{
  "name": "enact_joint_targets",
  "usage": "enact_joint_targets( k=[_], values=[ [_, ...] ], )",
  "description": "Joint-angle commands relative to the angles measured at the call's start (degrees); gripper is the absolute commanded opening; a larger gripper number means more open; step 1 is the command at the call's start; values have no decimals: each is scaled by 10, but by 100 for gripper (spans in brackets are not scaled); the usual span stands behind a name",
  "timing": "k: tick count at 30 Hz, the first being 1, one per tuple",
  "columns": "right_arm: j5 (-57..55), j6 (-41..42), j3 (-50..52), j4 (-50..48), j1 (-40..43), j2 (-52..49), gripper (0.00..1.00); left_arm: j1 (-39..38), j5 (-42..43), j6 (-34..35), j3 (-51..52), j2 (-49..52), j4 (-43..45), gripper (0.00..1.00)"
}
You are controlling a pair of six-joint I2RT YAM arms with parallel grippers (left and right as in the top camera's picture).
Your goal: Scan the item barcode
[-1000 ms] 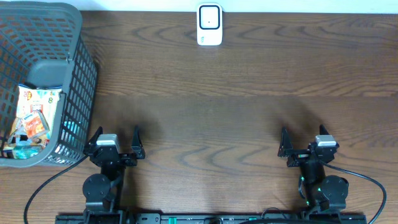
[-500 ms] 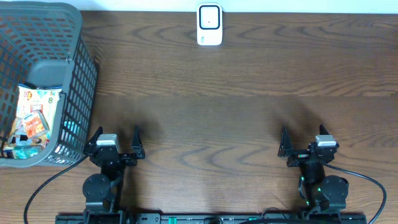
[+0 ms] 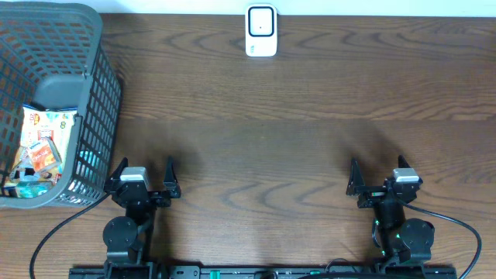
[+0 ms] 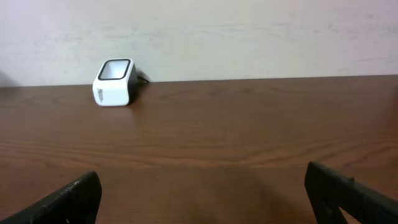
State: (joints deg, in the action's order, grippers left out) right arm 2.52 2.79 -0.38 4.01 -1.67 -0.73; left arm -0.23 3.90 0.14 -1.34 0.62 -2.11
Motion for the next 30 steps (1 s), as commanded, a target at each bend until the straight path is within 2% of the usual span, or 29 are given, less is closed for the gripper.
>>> enact_joint_targets(
  k=[1, 13, 15, 17, 20, 23, 26, 30],
  values=[
    [-7, 5, 1, 3, 6, 3, 99, -2, 1, -5, 11, -4, -17, 98],
    [-7, 5, 1, 3, 6, 3, 99, -2, 2, -2, 11, -4, 3, 98],
    [-7, 5, 1, 3, 6, 3, 99, -2, 37, 45, 11, -4, 6, 98],
    [-7, 5, 1, 3, 6, 3, 99, -2, 114, 101, 11, -4, 15, 98],
    [-7, 5, 1, 3, 6, 3, 99, -2, 188, 129, 11, -4, 52, 98],
    [-7, 5, 1, 3, 6, 3, 99, -2, 222, 144, 11, -4, 116, 98],
    [-7, 5, 1, 3, 6, 3, 99, -2, 282, 151, 11, -4, 231, 98],
    [-7, 5, 1, 3, 6, 3, 99, -2, 274, 156, -6, -4, 351, 98]
  ],
)
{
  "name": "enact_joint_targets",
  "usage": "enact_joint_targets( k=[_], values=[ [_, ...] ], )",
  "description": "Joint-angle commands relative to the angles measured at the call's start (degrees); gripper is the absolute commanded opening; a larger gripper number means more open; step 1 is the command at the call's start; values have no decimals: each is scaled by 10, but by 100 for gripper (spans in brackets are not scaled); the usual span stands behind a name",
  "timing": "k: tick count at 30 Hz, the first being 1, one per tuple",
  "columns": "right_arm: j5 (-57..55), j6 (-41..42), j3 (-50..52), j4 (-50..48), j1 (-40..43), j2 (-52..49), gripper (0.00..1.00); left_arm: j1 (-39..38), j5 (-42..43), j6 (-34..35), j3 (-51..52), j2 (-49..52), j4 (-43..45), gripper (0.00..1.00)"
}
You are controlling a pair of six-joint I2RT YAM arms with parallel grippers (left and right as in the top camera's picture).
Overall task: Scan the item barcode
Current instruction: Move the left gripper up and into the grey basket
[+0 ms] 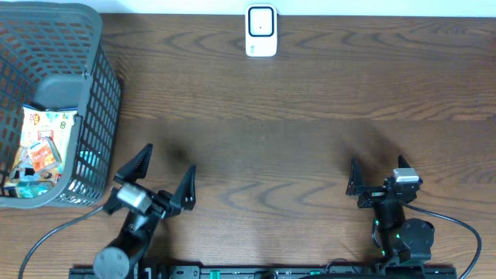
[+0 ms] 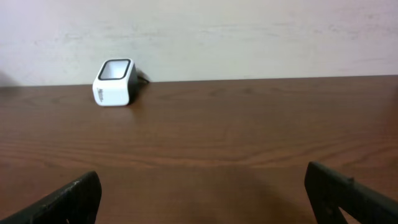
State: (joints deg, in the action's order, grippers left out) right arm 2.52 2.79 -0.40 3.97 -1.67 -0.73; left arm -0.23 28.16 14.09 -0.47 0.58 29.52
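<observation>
A white barcode scanner point(image 1: 261, 30) with a dark window stands at the table's far edge; the right wrist view shows the scanner point(image 2: 114, 82) at upper left. Colourful packaged items point(image 1: 43, 147) lie in a dark grey mesh basket point(image 1: 99, 93) at the left. My left gripper point(image 1: 165, 172) is open near the front left, tilted, its tips just right of the basket. My right gripper point(image 1: 377, 174) is open at the front right with nothing between its fingers point(image 2: 68, 199).
The brown wooden table point(image 1: 310, 116) stretches from the grippers to the scanner. A pale wall point(image 2: 249, 31) rises behind the far edge. A black cable point(image 1: 54, 232) runs from the left arm's base.
My left gripper has risen and tilted, its fingers now spread wider in the overhead view and turned rightward. The right gripper, scanner and basket have not moved.
</observation>
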Motion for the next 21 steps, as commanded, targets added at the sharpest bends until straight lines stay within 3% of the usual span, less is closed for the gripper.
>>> enact_joint_targets(
  k=[1, 6, 8, 10, 14, 16, 19, 21],
  values=[
    [-7, 5, 1, 3, 6, 3, 99, -2, 16, 17, -25, -3, 50, 98],
    [-7, 5, 1, 3, 6, 3, 99, -2, -93, -9, -120, 21, 46, 98],
    [-7, 5, 1, 3, 6, 3, 99, -2, -137, -25, -178, 55, 6, 98],
    [-7, 5, 1, 3, 6, 3, 99, -2, -155, -66, -265, 111, -92, 98],
    [-7, 5, 1, 3, 6, 3, 99, -2, -198, -132, -500, 285, -440, 98],
    [-7, 5, 1, 3, 6, 3, 99, -2, -187, -145, -598, 364, -570, 98],
    [-7, 5, 1, 3, 6, 3, 99, -2, -160, -143, -715, 464, -702, 98],
    [-7, 5, 1, 3, 6, 3, 99, -2, -160, -147, -762, 511, -737, 98]
  ],
)
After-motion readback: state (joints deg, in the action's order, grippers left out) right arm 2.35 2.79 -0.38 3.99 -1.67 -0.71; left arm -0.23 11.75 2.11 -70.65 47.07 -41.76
